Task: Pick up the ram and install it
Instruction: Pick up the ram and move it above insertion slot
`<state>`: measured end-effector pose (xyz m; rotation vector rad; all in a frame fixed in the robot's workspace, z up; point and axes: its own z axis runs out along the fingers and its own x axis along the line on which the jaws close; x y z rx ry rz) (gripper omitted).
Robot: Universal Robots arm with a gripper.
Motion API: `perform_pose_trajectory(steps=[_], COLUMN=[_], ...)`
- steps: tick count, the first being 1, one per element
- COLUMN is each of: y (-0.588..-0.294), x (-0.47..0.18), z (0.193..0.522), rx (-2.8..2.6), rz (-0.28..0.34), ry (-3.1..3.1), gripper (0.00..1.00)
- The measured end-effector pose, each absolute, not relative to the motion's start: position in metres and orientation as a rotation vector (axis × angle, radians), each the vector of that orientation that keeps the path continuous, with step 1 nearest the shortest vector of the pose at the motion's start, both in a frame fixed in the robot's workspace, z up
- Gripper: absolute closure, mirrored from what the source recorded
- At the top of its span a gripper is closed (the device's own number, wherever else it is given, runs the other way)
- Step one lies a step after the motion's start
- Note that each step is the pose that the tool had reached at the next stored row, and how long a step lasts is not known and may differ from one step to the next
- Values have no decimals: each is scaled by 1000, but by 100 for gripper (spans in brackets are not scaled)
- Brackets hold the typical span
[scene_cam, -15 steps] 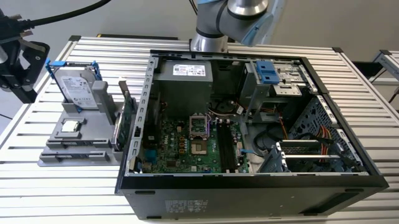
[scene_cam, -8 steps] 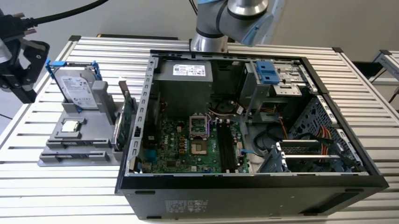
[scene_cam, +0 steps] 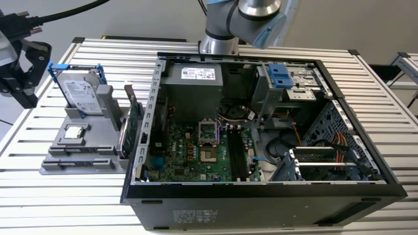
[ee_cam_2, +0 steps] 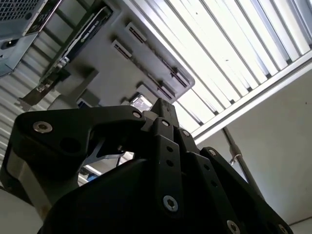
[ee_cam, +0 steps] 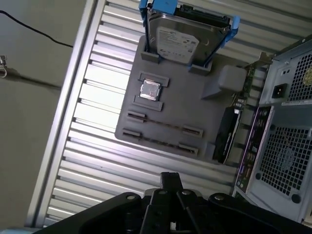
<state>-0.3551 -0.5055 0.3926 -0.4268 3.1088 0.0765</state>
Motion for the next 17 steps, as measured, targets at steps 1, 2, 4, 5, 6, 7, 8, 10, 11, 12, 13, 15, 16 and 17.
perform_pose_trajectory(steps=[1, 2, 4, 5, 6, 7, 8, 10, 11, 12, 13, 15, 16, 17], y=[-505, -505, -505, -505, -505, -505, -505, -505, -505, -505, -505, -505, -505, -505], x=[-355, -355, -355, -355, -355, -355, -355, -355, -355, -355, -355, -355, -355, -355], z=[393, 393, 393, 393, 393, 393, 393, 393, 393, 393, 393, 393, 393, 393], rx=[-438, -450, -474, -485, -497, -508, -519, -540, -552, -563, -574, -596, -606, -618], rz=[77, 76, 77, 77, 77, 77, 77, 77, 77, 77, 77, 77, 77, 77], ry=[3107, 3106, 3103, 3101, 3099, 3098, 3096, 3093, 3091, 3089, 3087, 3084, 3082, 3080], gripper=[100, 100, 100, 100, 100, 100, 100, 100, 100, 100, 100, 100, 100, 100])
